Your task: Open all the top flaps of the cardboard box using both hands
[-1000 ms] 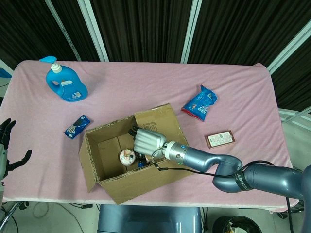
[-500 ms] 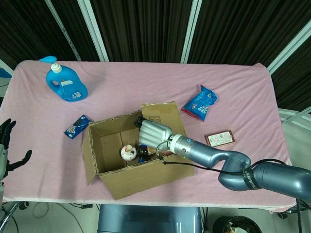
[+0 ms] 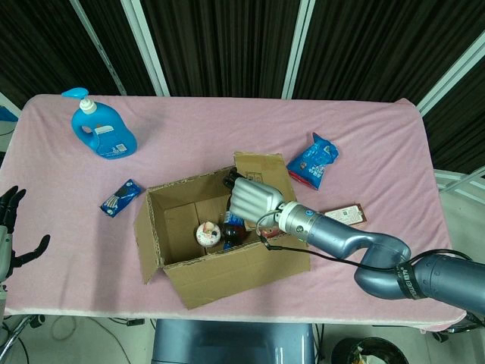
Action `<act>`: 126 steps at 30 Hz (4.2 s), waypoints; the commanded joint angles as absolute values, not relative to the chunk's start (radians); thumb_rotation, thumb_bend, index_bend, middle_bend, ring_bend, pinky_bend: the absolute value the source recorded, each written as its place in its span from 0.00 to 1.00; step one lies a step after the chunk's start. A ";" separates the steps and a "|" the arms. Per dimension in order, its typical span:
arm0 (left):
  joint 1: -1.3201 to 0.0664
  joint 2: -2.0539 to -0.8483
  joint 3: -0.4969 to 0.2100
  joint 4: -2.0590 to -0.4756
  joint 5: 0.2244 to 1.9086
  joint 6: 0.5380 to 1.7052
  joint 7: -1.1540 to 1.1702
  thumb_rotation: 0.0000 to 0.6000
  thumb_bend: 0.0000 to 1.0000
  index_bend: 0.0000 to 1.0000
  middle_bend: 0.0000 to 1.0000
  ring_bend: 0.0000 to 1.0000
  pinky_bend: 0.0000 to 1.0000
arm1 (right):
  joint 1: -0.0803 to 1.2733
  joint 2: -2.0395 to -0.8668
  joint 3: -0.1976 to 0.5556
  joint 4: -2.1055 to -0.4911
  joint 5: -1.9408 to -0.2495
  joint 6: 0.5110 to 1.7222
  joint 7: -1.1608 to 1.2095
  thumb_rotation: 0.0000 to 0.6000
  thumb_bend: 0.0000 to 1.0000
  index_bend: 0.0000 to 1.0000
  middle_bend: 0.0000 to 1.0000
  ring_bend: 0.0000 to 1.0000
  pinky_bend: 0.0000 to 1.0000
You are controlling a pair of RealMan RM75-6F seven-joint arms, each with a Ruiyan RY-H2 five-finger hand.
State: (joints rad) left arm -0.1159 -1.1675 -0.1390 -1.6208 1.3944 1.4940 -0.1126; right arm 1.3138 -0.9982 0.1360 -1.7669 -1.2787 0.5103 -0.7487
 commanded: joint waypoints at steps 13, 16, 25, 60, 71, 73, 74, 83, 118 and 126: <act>-0.116 -1.170 -0.138 -1.620 1.397 1.495 -0.107 1.00 0.26 0.00 0.00 0.00 0.00 | 1.315 -0.909 0.105 -1.801 -1.232 0.508 -0.784 1.00 0.64 0.56 0.41 0.16 0.22; -0.116 -1.170 -0.137 -1.620 1.399 1.496 -0.106 1.00 0.26 0.00 0.00 0.00 0.00 | 1.315 -0.899 0.104 -1.805 -1.224 0.509 -0.781 1.00 0.52 0.51 0.40 0.16 0.22; -0.115 -1.170 -0.137 -1.620 1.398 1.496 -0.104 1.00 0.26 0.00 0.00 0.00 0.00 | 1.321 -0.882 0.090 -1.791 -1.229 0.502 -0.795 1.00 0.47 0.45 0.37 0.16 0.22; -0.116 -1.169 -0.135 -1.624 1.397 1.493 -0.098 1.00 0.26 0.00 0.00 0.00 0.00 | 1.264 -0.697 0.054 -1.763 -1.223 0.527 -0.820 1.00 0.37 0.23 0.28 0.13 0.22; -0.115 -1.171 -0.134 -1.624 1.399 1.494 -0.093 1.00 0.26 0.00 0.00 0.00 0.00 | 1.213 -0.657 0.052 -1.747 -1.265 0.535 -0.764 1.00 0.19 0.03 0.26 0.13 0.22; -0.115 -1.172 -0.134 -1.624 1.399 1.496 -0.091 1.00 0.26 0.00 0.00 0.00 0.00 | 1.202 -0.652 0.055 -1.744 -1.278 0.540 -0.747 1.00 0.18 0.00 0.26 0.13 0.22; -0.115 -1.173 -0.134 -1.623 1.399 1.496 -0.089 1.00 0.26 0.00 0.00 0.00 0.00 | 1.197 -0.649 0.056 -1.743 -1.282 0.541 -0.736 1.00 0.17 0.00 0.26 0.13 0.22; -0.114 -1.175 -0.131 -1.622 1.403 1.499 -0.081 1.00 0.26 0.00 0.00 0.00 0.00 | 1.151 -0.630 0.058 -1.726 -1.361 0.553 -0.679 1.00 0.17 0.00 0.26 0.13 0.22; -0.122 -1.162 -0.086 -1.585 1.461 1.488 0.056 1.00 0.22 0.00 0.00 0.00 0.00 | 0.456 -0.867 0.003 -1.917 -1.243 1.358 -0.416 1.00 0.18 0.00 0.00 0.00 0.22; -0.121 -1.184 -0.090 -1.562 1.462 1.501 0.067 1.00 0.22 0.00 0.00 0.00 0.00 | 0.267 -1.018 -0.078 -1.822 -1.369 1.559 -0.351 1.00 0.22 0.00 0.00 0.00 0.22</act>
State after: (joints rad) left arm -0.1208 -1.1830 -0.0891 -1.5628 1.4629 1.5005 0.0659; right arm 0.3095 -0.9773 -0.0470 -1.8645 -1.3290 1.5216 -0.3813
